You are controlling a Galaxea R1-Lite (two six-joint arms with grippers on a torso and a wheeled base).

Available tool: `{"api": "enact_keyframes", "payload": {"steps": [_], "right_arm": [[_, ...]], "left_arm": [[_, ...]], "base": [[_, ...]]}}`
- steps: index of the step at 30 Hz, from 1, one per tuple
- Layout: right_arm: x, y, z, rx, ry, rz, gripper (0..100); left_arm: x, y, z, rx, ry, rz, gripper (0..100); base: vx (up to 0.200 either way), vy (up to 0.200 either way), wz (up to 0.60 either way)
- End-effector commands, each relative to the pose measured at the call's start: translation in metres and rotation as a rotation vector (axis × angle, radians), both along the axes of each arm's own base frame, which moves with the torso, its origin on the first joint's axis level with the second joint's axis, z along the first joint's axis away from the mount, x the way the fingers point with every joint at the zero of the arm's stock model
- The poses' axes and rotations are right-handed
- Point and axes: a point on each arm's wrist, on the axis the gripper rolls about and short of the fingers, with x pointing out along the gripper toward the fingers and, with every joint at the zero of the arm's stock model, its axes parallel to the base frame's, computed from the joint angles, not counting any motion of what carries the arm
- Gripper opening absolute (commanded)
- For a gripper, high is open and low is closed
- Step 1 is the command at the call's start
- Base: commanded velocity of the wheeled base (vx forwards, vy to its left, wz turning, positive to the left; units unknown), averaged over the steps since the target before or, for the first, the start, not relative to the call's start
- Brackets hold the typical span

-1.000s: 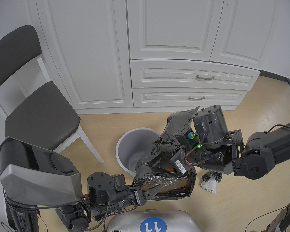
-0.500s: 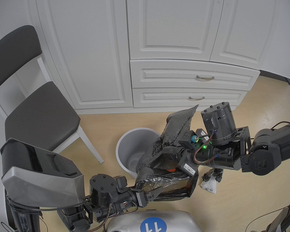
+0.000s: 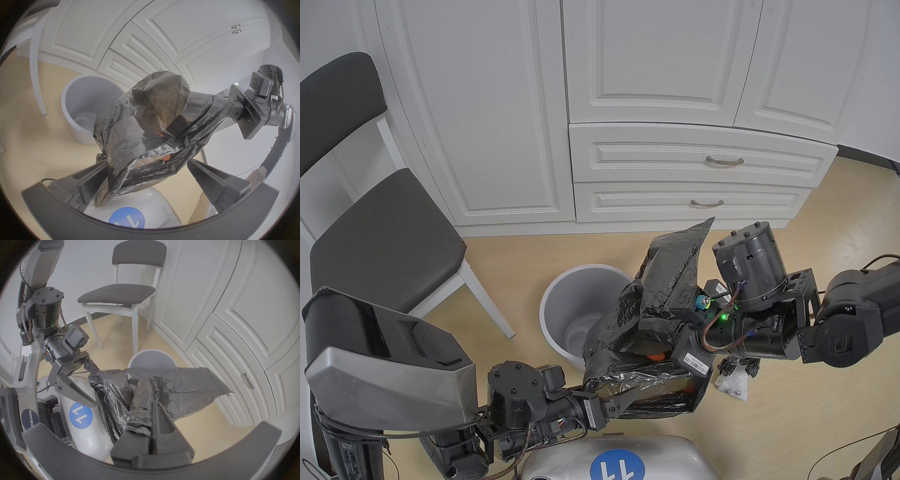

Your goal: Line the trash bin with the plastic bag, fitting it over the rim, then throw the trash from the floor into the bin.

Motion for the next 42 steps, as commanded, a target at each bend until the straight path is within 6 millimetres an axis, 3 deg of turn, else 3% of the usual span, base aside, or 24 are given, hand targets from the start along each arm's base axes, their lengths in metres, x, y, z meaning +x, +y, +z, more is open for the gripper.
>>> {"api": "enact_keyframes", "payload": {"steps": [1,18,25,37,42], "right_arm": [[0.000,0.001,0.002,0.007,-0.003,-0.002,0],[0.007,0.014,-0.002,0.064,0.031,-0.036,0],[0.014,0.033,-0.016,0.072,0.071,-0.044,0],[0.022,0.072,-0.011,0.157,0.144,-0.081,0],[0.027,0.081,-0.019,0.165,0.168,-0.097,0]], "left_arm": [[0.000,-0.002,-0.004,0.007,0.008,-0.003,100],[0.009,-0.006,-0.001,-0.026,-0.008,0.016,100],[0.008,-0.006,0.001,-0.042,-0.001,0.022,100],[0.013,-0.011,0.005,-0.066,-0.019,0.021,100],[0.013,-0.011,0.009,-0.078,-0.021,0.025,100]], "base": [[0.000,0.000,0.00],[0.000,0.000,0.00],[0.000,0.000,0.00],[0.000,0.000,0.00],[0.000,0.000,0.00]]}}
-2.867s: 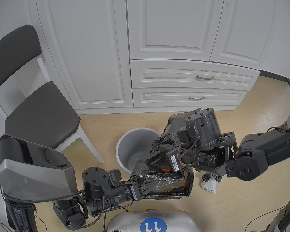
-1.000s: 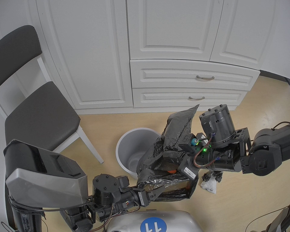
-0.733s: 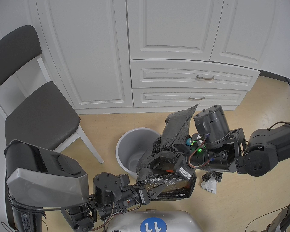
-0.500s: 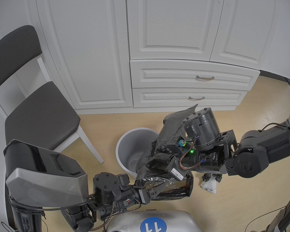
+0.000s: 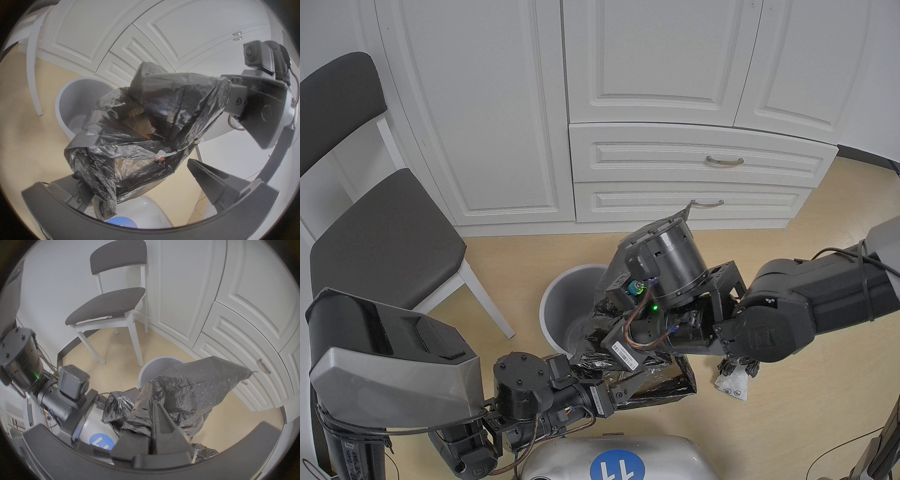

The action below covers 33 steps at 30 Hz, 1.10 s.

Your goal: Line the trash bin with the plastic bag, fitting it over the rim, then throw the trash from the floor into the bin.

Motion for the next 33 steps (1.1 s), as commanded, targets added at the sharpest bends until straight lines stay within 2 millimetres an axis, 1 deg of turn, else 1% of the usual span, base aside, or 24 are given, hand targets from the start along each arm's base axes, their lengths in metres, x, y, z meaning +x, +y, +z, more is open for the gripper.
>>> {"api": "enact_keyframes", "payload": {"steps": [1,5,11,15,16,18,25,28,33], "right_arm": [[0.005,0.012,-0.012,-0.009,0.019,0.005,0],[0.004,0.028,-0.022,0.016,0.047,-0.009,0],[0.008,0.039,-0.034,0.000,0.053,-0.044,0],[0.006,0.045,-0.033,0.024,0.060,-0.059,0],[0.006,0.048,-0.030,0.040,0.067,-0.067,0],[0.006,0.050,-0.028,0.045,0.072,-0.070,0],[0.005,0.067,-0.023,0.116,0.122,-0.128,0],[0.006,0.070,-0.025,0.123,0.133,-0.172,0],[0.009,0.073,-0.024,0.142,0.143,-0.216,0]], "left_arm": [[0.000,0.000,0.004,-0.013,-0.006,0.002,100],[0.001,-0.001,0.004,-0.019,-0.004,0.004,100],[0.002,-0.001,0.005,-0.039,0.007,0.013,100],[0.004,-0.003,0.006,-0.046,0.004,0.036,100],[0.008,-0.008,0.006,-0.061,-0.005,0.072,100],[0.008,-0.008,0.006,-0.064,-0.002,0.084,100],[0.010,-0.013,0.008,-0.092,-0.003,0.113,100],[0.014,-0.016,0.007,-0.106,-0.004,0.142,100],[0.015,-0.023,0.000,-0.096,-0.007,0.174,100]], "base": [[0.000,0.000,0.00],[0.000,0.000,0.00],[0.000,0.000,0.00],[0.000,0.000,0.00],[0.000,0.000,0.00],[0.000,0.000,0.00],[0.000,0.000,0.00],[0.000,0.000,0.00],[0.000,0.000,0.00]]}}
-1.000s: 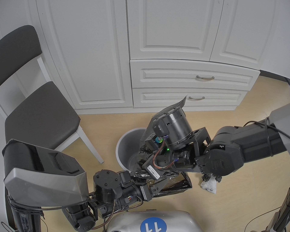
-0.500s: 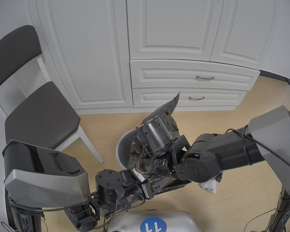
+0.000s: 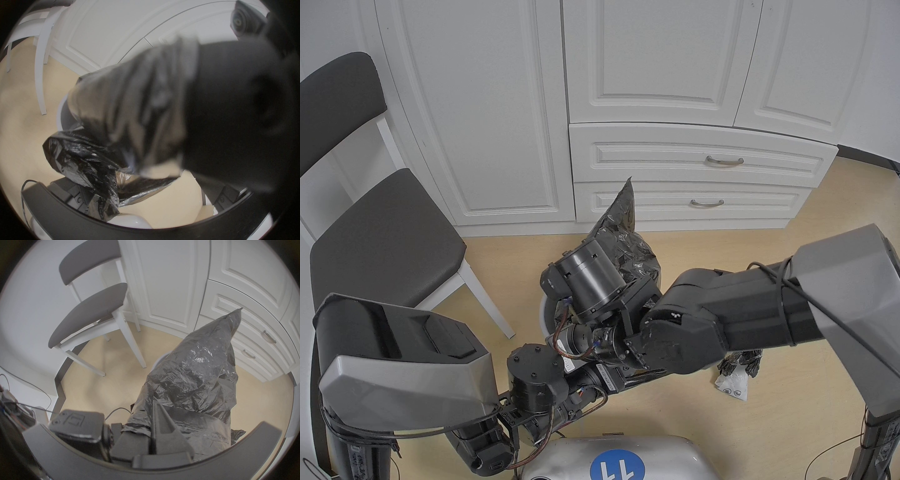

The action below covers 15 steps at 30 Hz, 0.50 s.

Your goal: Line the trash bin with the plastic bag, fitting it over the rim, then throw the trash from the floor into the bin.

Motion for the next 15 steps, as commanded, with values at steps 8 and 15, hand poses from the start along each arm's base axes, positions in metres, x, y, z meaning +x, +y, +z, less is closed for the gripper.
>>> {"api": "enact_keyframes", "payload": {"steps": [8,15], "right_arm": [[-0.001,0.006,-0.001,0.018,0.012,-0.015,0],[0.001,0.003,0.005,0.030,0.001,-0.023,0]], "left_arm": [[-0.001,-0.012,-0.010,0.015,-0.002,0.020,100],[0.009,-0.021,-0.023,0.031,-0.014,0.107,100]], "base": [[0.000,0.000,0.00],[0.000,0.000,0.00]]}}
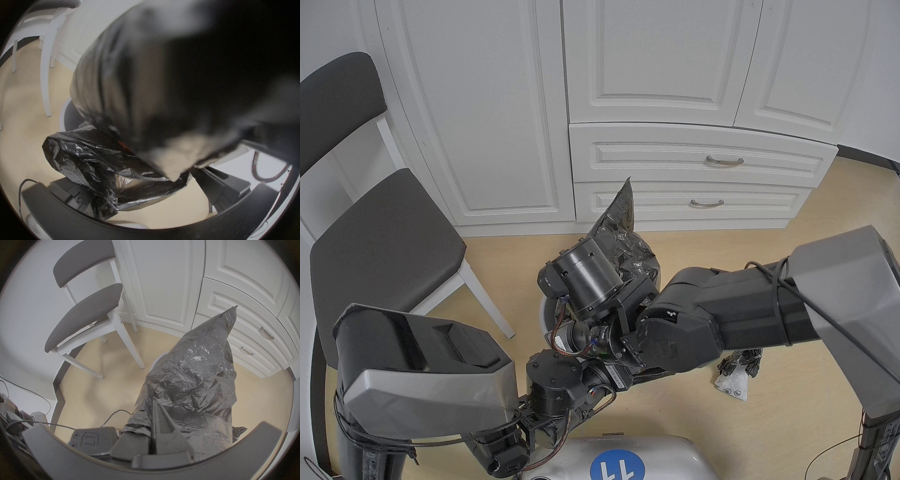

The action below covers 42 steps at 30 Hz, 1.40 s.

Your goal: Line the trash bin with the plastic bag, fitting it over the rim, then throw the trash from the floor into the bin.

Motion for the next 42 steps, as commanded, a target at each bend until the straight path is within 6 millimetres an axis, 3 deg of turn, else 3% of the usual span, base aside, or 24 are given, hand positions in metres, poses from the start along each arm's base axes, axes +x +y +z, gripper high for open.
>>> {"api": "enact_keyframes", "payload": {"steps": [1,16,26,27,42], "right_arm": [[0.003,-0.001,0.007,0.019,-0.010,-0.004,0],[0.005,-0.001,0.009,0.015,-0.044,-0.069,0],[0.001,-0.001,0.009,0.012,-0.018,-0.085,0],[0.001,-0.001,0.009,0.012,-0.018,-0.085,0],[0.002,-0.006,0.015,0.015,-0.020,-0.097,0]], "left_arm": [[0.006,-0.007,-0.013,0.015,0.004,0.029,100],[0.018,-0.011,-0.019,0.007,-0.014,0.093,100],[0.037,-0.005,-0.024,-0.006,-0.024,0.140,100],[0.038,-0.004,-0.024,-0.006,-0.024,0.144,0],[0.032,0.002,-0.021,0.009,-0.012,0.142,0]], "base": [[0.000,0.000,0.00],[0.000,0.000,0.00],[0.000,0.000,0.00],[0.000,0.000,0.00],[0.000,0.000,0.00]]}}
